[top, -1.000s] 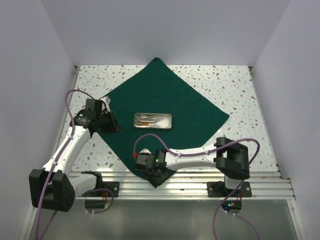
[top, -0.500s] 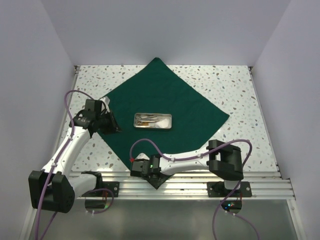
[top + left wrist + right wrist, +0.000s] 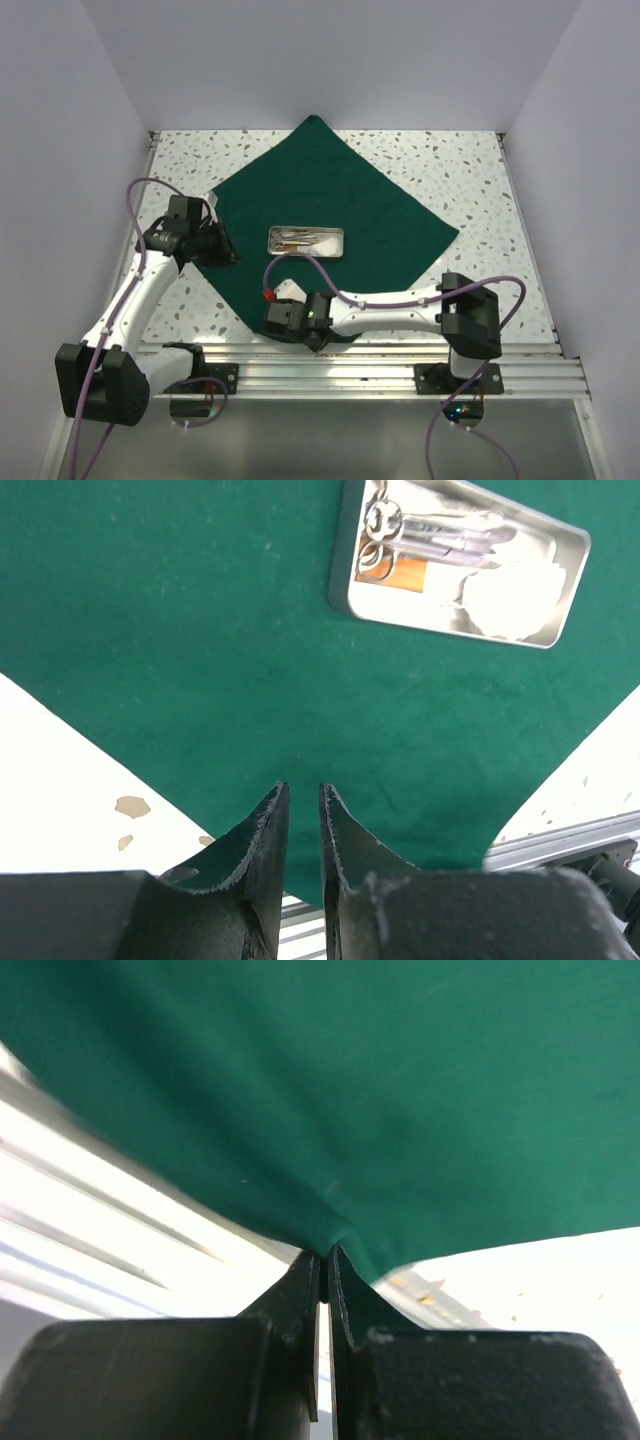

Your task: Prepare the surgical pack

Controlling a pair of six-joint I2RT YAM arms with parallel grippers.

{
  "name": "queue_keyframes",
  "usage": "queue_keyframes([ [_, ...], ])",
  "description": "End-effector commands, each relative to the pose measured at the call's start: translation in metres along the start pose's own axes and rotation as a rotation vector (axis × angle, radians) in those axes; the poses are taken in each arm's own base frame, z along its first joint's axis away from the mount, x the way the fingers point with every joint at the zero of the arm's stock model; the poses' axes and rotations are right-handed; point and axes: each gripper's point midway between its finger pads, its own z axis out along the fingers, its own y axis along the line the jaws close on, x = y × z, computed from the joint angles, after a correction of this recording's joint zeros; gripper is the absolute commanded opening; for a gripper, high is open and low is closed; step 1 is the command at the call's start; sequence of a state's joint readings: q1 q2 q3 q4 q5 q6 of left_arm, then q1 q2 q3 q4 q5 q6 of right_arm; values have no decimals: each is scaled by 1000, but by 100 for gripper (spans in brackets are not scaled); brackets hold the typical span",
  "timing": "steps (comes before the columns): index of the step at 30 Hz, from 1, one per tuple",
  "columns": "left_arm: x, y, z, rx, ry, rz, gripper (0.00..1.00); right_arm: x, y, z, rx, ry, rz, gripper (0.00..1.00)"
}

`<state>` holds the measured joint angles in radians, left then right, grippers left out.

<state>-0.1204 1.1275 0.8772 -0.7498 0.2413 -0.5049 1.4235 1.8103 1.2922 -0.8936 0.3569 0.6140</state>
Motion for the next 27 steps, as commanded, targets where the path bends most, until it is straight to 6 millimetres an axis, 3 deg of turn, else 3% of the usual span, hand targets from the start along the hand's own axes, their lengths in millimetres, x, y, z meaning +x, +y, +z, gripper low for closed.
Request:
queue_keyframes([
  [1, -19, -9, -15, 7, -54, 17, 22, -52, -42, -35, 43, -146, 77, 0],
  [6, -28, -7, -14, -13, -57, 20, 23, -93, -97, -37, 58, -185, 163, 0],
  [10, -36, -2, -7, -41, -41, 21, 23, -144, -132, -50, 65, -271, 159, 0],
  [12, -44, -2, -3, -47, -31, 21, 23, -169, -145, -51, 83, -293, 160, 0],
  [15, -58, 3, 4, -69, 2, 32, 24, -192, -173, -44, 123, -282, 193, 0],
  [18, -76, 6, 9, -78, -13, 36, 24, -232, -198, -44, 134, -332, 228, 0],
  [22, -89, 9, 18, -77, -7, 29, 24, -252, -215, -12, 125, -298, 266, 0],
  [27, -100, 12, 35, -69, 10, 21, 24, -269, -229, 4, 119, -303, 300, 0],
])
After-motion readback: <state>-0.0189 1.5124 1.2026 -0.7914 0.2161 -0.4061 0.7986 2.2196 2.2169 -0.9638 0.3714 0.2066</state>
